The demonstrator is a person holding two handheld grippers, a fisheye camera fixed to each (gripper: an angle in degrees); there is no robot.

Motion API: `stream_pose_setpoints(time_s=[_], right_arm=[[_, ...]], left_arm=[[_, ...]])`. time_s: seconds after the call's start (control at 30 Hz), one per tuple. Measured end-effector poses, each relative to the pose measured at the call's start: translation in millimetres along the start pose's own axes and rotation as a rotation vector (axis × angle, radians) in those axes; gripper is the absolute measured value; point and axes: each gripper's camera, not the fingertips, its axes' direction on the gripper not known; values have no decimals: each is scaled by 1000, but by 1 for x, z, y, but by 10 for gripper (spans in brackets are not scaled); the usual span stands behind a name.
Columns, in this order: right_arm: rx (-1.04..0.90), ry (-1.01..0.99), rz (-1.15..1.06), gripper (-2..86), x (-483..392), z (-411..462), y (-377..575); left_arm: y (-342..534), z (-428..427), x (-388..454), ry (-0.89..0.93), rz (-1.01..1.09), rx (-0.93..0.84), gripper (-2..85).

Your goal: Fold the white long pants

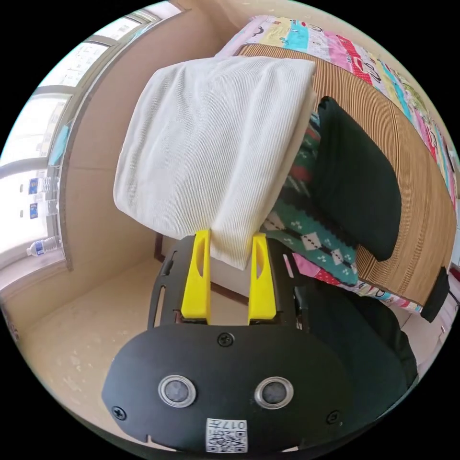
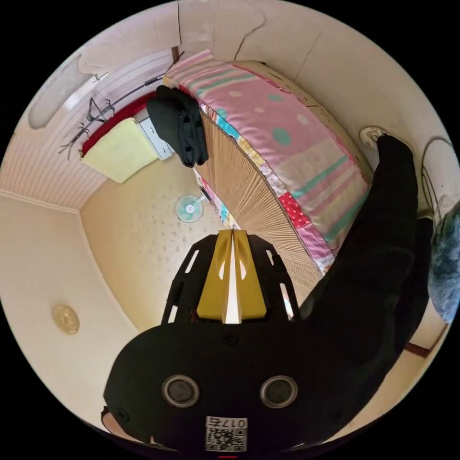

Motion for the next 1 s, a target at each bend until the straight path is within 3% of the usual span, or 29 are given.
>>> stream_pose_setpoints(time_s=[0.07,0.17,0.33,0.37,0.43,0.5,0.57,0.63,0.73,0.83,1.0], right_arm=[[59,-119,15,3,13,-1,8],[16,-148,-7,3,11,5,-1],[-29,-124,-91,3,-12,6,-25],[-12,-157,-93,3,-14,6,-29],[20,-232,-92,3,-17,9,-35],[42,-296,-93,3,-19,19,-42],[15,-322,-99,3,-25,45,-51],[-41,-314,-103,3,-28,74,-58],[-155,-336,-85,3,-28,123,-68],[-202,-378,-66,3,-24,153,-70],[-162,-318,-62,3,-18,146,-72]], left_arm=[[12,-8,-10,74,-44,25,92],[40,-36,-59,358,-149,142,64],[98,-112,-159,1106,-185,518,31],[102,-120,-164,1178,-191,541,18],[130,-170,-166,1780,152,1005,-4],[148,-212,-158,2055,338,1316,-7],[152,-261,-145,1862,329,1254,-8],[147,-309,-110,1270,236,1035,-6],[123,-308,-48,663,90,719,7],[103,-257,1,420,50,561,71],[60,-138,43,329,-22,279,133]])
